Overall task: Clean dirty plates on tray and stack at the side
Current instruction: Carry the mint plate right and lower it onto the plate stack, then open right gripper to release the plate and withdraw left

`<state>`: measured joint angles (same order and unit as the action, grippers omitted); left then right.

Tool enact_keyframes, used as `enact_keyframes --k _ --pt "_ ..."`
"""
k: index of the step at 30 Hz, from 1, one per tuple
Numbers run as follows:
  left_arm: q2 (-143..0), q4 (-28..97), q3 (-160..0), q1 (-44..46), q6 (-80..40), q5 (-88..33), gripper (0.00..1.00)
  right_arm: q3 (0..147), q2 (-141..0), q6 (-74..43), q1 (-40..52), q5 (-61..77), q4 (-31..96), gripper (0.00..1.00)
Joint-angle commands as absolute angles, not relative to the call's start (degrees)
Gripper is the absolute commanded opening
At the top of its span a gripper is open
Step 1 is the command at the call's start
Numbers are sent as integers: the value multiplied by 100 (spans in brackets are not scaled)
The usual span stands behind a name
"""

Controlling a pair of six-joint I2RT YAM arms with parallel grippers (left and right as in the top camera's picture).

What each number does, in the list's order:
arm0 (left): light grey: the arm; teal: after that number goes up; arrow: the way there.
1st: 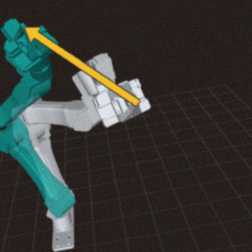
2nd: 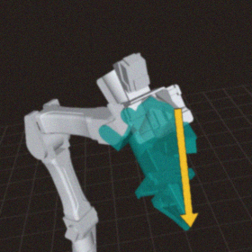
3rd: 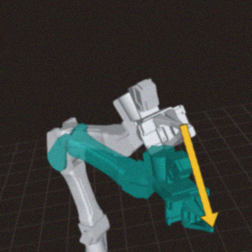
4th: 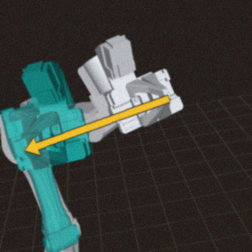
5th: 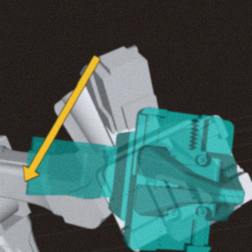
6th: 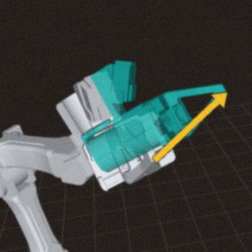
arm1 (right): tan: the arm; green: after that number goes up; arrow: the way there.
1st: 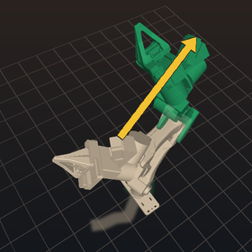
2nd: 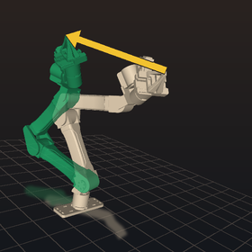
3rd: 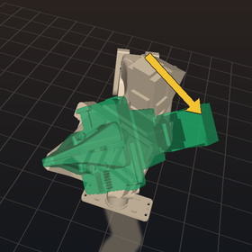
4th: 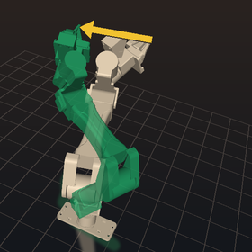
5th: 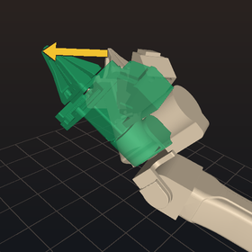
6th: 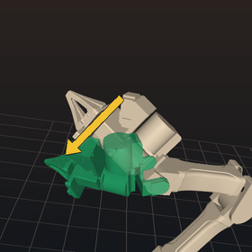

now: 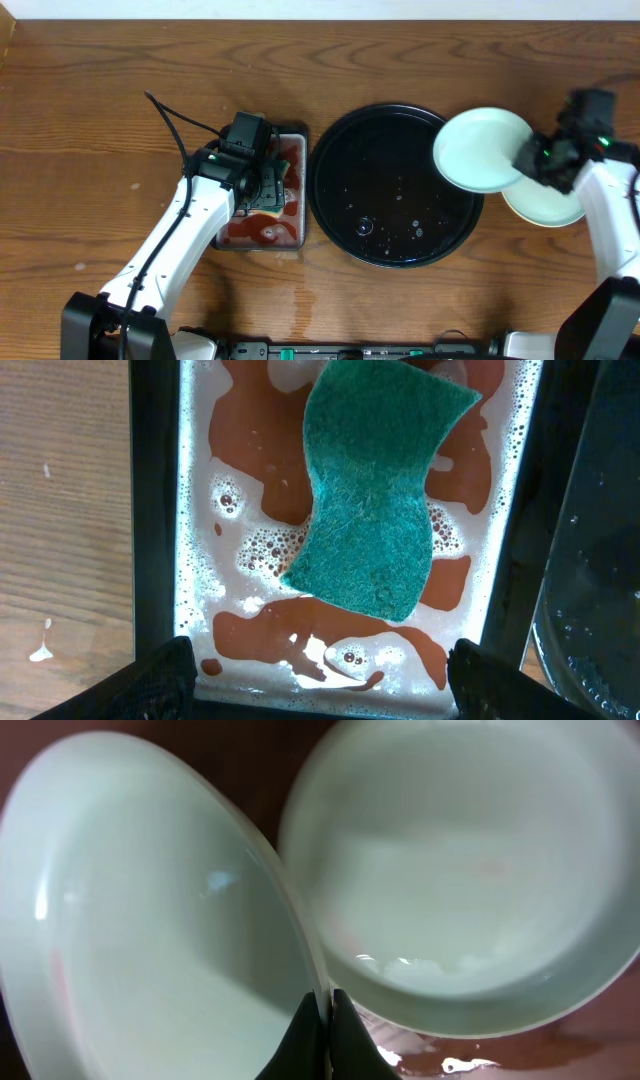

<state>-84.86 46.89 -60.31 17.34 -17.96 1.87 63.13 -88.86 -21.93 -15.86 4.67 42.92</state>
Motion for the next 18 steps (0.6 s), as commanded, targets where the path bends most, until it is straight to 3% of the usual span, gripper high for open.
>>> enact_keyframes --k 1,10,18 --pt "-8519 4711 -5983 1706 -1780 217 81 5841 -8777 -2432 -2296 1874 3992 1" --pt "-8519 4711 -5983 1706 -1780 217 81 4871 -8777 -2974 -3804 2421 3127 1" --pt "-8519 4713 -5983 1706 -1780 217 81 4611 -8777 -3341 -4322 2386 2915 1"
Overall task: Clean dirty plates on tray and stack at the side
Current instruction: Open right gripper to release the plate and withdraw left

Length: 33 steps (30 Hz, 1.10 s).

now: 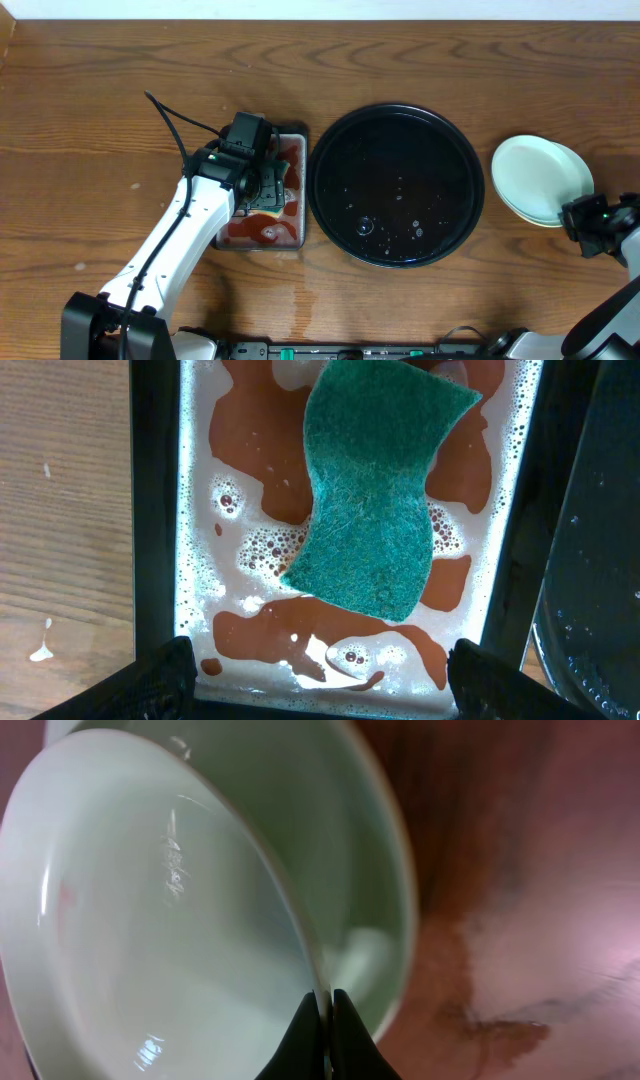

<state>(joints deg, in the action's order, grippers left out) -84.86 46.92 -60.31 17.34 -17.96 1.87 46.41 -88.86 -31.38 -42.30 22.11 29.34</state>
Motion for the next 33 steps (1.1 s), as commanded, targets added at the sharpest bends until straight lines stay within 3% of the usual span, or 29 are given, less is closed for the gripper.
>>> enact_keyframes --k 1,3,7,11,15,20,28,31,33 --pt "-8519 4711 -5983 1706 -1780 217 82 4611 -8777 -3341 -4320 2386 2915 1" --pt "-8519 4713 -5983 1706 -1780 217 82 4611 -8777 -3341 -4316 2388 2915 6" --pt "-8519 4713 -5983 1706 -1780 217 82 4611 -8777 -3341 -4307 2392 2917 43" --pt "-8519 4711 -5983 1706 -1780 217 81 4611 -8777 -3336 -4268 2545 2912 57" --pt "-8519 4711 -5983 1706 -1780 217 81 4611 -8777 -3055 -4086 3092 2751 79" --pt "-8519 4711 -5983 1706 -1780 217 81 4611 -8774 -2936 -3695 3489 2635 83" --pt "-8519 4711 -5983 1706 -1780 217 81 4611 -8772 -2716 -2825 3544 2989 81" --pt "-8519 4711 -5983 1706 -1780 217 81 4611 -8772 -2716 -2606 3454 3129 70" --pt "-8519 4711 -5983 1706 -1780 217 81 4611 -8772 -2714 -2517 3454 3120 69"
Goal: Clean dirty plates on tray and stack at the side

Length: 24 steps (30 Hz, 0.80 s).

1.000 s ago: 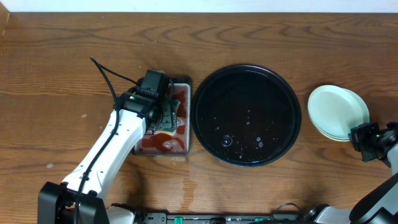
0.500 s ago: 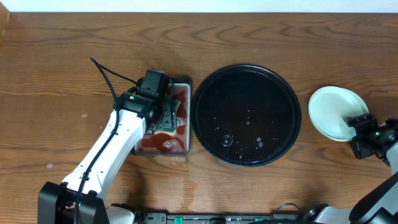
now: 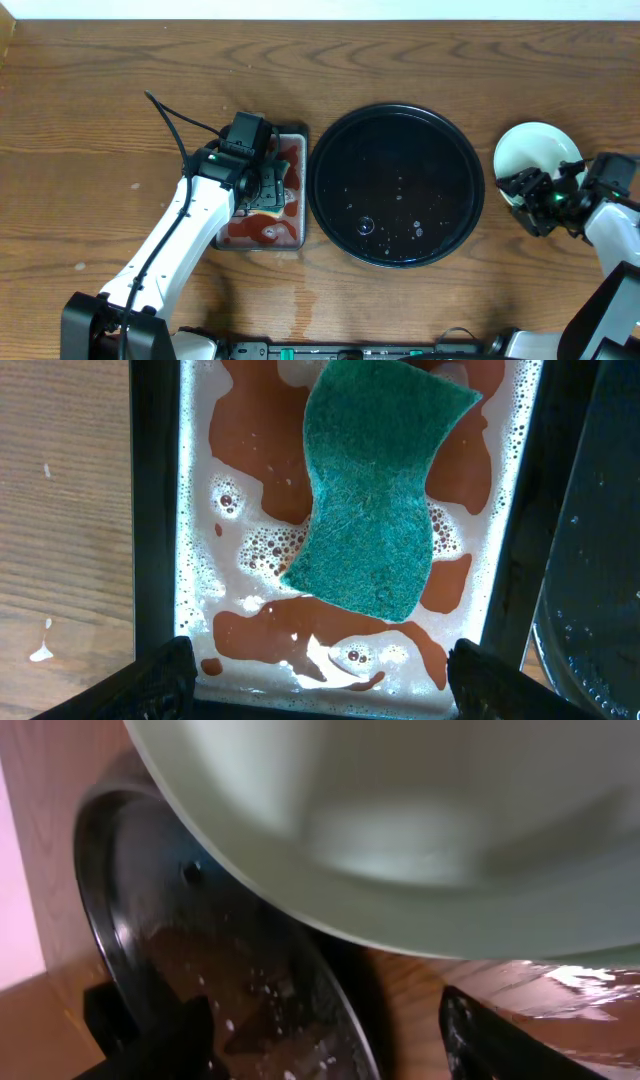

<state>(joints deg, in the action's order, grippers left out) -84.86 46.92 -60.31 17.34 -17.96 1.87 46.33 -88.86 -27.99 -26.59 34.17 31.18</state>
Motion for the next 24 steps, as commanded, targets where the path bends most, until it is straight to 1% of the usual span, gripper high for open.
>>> enact_keyframes --k 1,8,12,19,24 --pt "-8519 4711 -5983 1706 -1780 217 81 4611 -8764 -2698 -2473 3454 3100 70" --pt "-8519 4707 -5983 1706 -1782 217 81 4613 -8674 -1970 -2001 3448 2808 68" --pt "-8519 4709 -5983 1706 -1782 217 81 4613 -8606 -1640 -1588 3323 2604 69" --pt "-8519 4711 -5983 1706 -1782 217 82 4805 -8549 -1164 -414 2075 2639 73" --pt "-8519 4711 -5983 1706 -1782 217 81 5100 -8547 -967 572 773 2659 75"
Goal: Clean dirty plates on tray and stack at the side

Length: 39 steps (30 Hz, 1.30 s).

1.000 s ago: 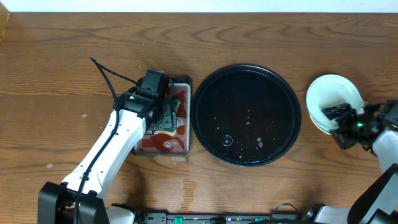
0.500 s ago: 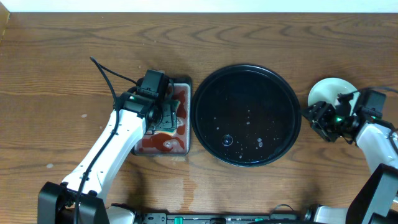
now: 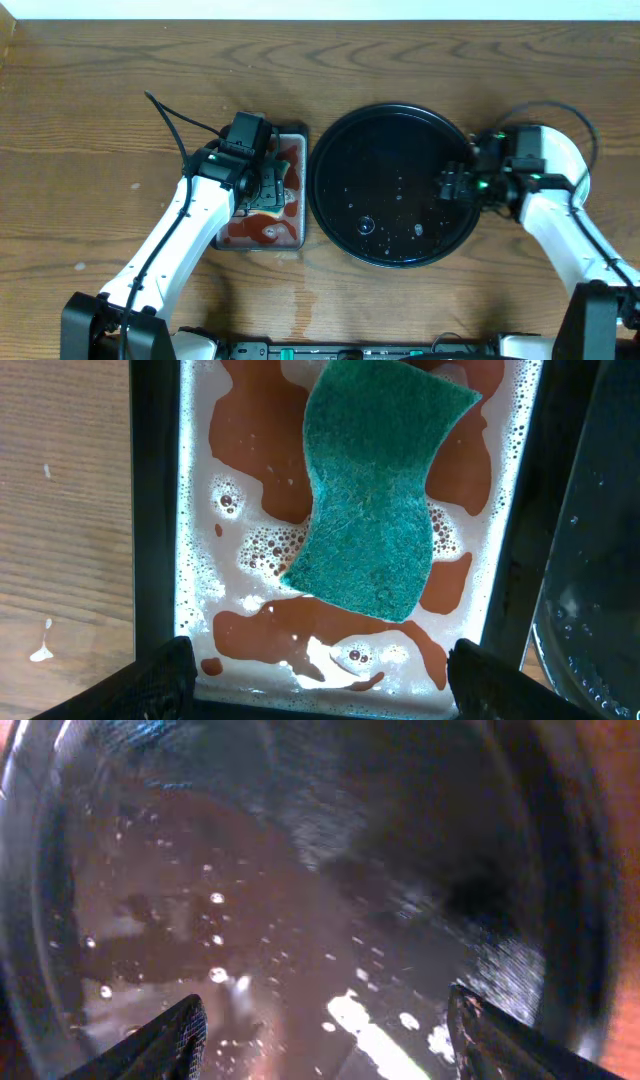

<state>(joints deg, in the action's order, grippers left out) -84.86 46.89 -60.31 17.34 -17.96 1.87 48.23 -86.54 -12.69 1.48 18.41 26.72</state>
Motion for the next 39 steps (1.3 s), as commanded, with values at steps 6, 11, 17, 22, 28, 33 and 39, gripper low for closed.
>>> enact_keyframes --k 6,11,17,22,28,33,39 --pt "-8519 4713 -5983 1706 -1782 217 81 5470 -8549 -954 1699 -1243 2650 33" --pt "-8519 4635 -5986 1704 -1776 298 81 5568 -8547 -956 2300 -1992 2440 45" --pt "-8318 4698 -6001 1597 -1782 672 82 5706 -8368 -961 2357 -1076 2851 99" --pt "-7782 5048 -6001 1343 -1782 666 81 5710 -7721 -1168 2329 -1044 3087 99" --pt "-6960 5188 -5839 1315 -1758 464 81 5677 -6812 -1590 2058 -954 3531 99" --pt "-5933 4877 -5218 1315 -1758 272 82 5339 -6106 -1653 1811 -803 3758 99" --pt "-4370 4683 -4372 1315 -1715 252 81 4407 -4956 -1758 1647 -657 3492 99"
